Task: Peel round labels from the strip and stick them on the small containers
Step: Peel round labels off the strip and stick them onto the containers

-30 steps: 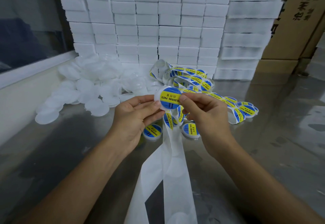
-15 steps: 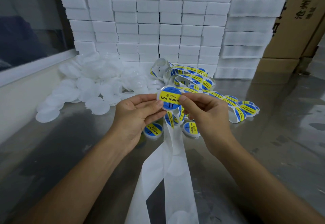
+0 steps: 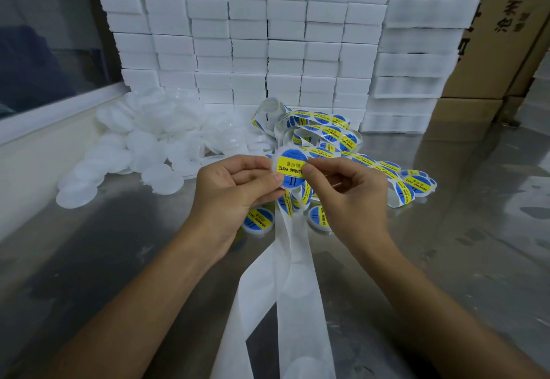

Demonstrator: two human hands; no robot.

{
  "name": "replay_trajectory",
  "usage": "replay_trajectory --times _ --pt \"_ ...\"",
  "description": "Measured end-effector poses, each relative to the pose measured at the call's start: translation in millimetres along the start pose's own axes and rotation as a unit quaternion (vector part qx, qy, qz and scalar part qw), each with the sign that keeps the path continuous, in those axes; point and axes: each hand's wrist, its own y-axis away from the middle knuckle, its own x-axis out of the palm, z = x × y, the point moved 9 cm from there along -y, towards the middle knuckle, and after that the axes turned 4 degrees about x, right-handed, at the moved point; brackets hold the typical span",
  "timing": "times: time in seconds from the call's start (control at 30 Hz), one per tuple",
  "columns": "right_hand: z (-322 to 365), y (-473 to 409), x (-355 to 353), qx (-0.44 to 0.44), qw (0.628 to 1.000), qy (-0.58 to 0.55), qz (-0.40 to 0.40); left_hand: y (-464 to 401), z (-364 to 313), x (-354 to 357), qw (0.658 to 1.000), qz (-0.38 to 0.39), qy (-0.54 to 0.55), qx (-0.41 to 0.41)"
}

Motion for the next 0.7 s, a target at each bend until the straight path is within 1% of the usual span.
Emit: replay_trajectory --times 0.13,0.2,0.23,0.33,0.4,0.43,0.57,0.7 --pt "6 5 -5 -0.061 0.996 0.052 -0.042 2 1 7 0.999 0.019 0.037 0.0" --pt "4 4 -6 -0.044 0.997 0.035 -0.049 2 3 10 0.998 0.027 0.059 -0.007" --pt "1 4 -5 -0.031 0.999 0.019 -0.04 2 4 12 0.997 0.032 0.07 -0.012" --pt "-7 3 10 0.009 0.999 -0.028 0.03 4 6 18 0.995 0.052 0.085 -0.019" --pt "-10 5 18 0.036 0.996 -0.06 0.063 4 6 20 0.994 0.064 0.092 -0.019" --pt "-11 5 21 0.047 0.994 -0.077 0.067 4 6 20 0.993 0.068 0.093 -0.022" --pt "-15 -4 7 0.051 0.993 -0.105 0.026 9 12 29 0.99 0.111 0.081 -0.042" --pt "-20 1 12 0.076 0.99 -0.107 0.06 9 14 31 0.991 0.11 0.065 -0.039"
